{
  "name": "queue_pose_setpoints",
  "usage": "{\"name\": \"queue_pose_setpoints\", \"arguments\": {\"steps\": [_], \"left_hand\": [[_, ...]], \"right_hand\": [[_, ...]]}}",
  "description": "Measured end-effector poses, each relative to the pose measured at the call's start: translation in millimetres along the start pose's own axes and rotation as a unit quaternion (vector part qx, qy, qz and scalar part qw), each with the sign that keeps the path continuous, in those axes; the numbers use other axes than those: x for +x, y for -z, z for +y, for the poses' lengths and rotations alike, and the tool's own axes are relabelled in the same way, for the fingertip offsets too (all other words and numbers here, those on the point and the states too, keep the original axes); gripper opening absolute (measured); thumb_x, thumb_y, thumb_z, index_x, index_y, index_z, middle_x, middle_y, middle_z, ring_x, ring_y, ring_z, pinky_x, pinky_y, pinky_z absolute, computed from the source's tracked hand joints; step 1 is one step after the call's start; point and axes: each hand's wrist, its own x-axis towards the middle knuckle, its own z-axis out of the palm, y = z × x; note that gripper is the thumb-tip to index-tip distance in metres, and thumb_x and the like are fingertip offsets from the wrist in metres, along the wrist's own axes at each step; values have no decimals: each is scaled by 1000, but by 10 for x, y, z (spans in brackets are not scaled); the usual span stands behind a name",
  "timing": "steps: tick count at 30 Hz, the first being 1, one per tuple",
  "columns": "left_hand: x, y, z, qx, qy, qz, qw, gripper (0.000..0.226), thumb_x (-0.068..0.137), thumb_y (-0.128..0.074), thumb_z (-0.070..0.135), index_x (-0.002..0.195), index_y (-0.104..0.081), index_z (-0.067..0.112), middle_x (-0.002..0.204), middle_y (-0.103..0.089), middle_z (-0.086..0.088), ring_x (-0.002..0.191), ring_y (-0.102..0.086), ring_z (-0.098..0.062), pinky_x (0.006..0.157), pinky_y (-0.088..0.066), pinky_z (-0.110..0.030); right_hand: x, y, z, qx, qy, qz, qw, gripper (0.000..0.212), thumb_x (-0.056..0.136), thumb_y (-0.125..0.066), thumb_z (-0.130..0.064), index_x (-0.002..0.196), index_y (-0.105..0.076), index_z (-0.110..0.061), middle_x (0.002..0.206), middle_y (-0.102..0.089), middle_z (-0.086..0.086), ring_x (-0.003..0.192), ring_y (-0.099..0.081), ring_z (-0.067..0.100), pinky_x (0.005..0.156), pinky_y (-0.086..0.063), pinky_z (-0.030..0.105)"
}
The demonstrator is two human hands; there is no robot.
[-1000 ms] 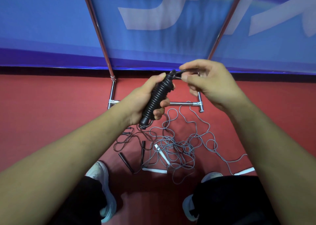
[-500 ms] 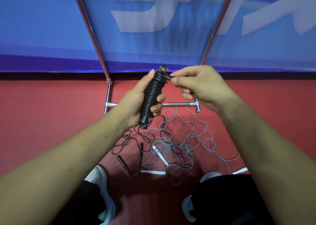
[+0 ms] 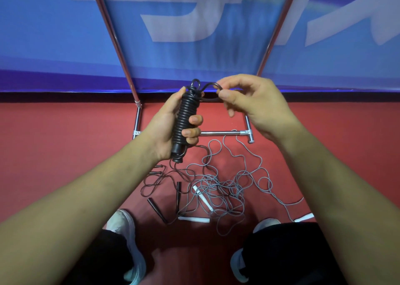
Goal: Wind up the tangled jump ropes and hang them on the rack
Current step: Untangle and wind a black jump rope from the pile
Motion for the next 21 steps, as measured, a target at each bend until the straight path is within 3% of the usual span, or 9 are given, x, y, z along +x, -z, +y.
{"name": "queue_pose_setpoints", "arguments": {"steps": [2, 4, 6, 11, 15, 19, 21], "left_hand": [[-3, -25, -4, 10, 1, -4, 1000, 39, 97, -37, 61, 90, -62, 32, 55, -44, 5, 32, -37, -8, 38, -32, -16], [-9, -34, 2, 14, 0, -5, 1000, 39, 97, -37, 61, 94, -63, 32, 55, -44, 5, 32, -36, -8, 38, -33, -16], [-13, -28, 14, 25, 1, -4, 1000, 38, 97, -37, 61, 98, -62, 32, 55, -44, 5, 33, -36, -8, 39, -35, -16], [-24, -32, 11, 30, 14, -8, 999, 38, 96, -38, 59, 88, -58, 28, 55, -45, 4, 32, -37, -9, 38, -35, -17], [-25, -13, 12, 35, 7, -6, 999, 35, 94, -40, 59, 92, -57, 29, 56, -45, 4, 33, -37, -9, 38, -34, -18], [-33, -10, 7, 47, 3, -13, 999, 36, 96, -38, 60, 99, -55, 29, 57, -45, 2, 34, -38, -11, 39, -35, -19], [-39, -27, 7, 60, -4, -23, 998, 37, 96, -38, 60, 104, -60, 30, 58, -46, 1, 34, -39, -12, 40, -36, -19]], "right_hand": [[0, -65, -7, 135, -25, -11, 990, 6, 93, -61, -3, 89, -62, -7, 85, -63, 26, 62, -55, 20, 56, -47, 28], [-2, -125, -10, 218, -34, -10, 975, 8, 96, -55, -1, 89, -56, -4, 109, -61, 38, 63, -55, 18, 56, -47, 27], [4, -152, -6, 254, -32, -5, 967, 9, 97, -52, -1, 89, -53, -4, 121, -63, 31, 63, -55, 17, 57, -47, 26], [19, -161, 3, 291, -36, 9, 956, 6, 96, -52, 3, 95, -54, -2, 108, -70, 22, 64, -57, 15, 61, -50, 25], [16, -204, -4, 262, -35, 22, 964, 13, 94, -53, 9, 105, -56, 1, 107, -69, 21, 66, -61, 13, 67, -53, 24], [33, -203, -31, 256, -48, 32, 965, 19, 93, -56, 8, 108, -57, -3, 93, -72, 16, 61, -58, 13, 63, -52, 23], [39, -184, -39, 227, -56, 37, 972, 10, 93, -58, 5, 100, -62, -1, 85, -72, 12, 58, -54, 12, 57, -49, 22]]}}
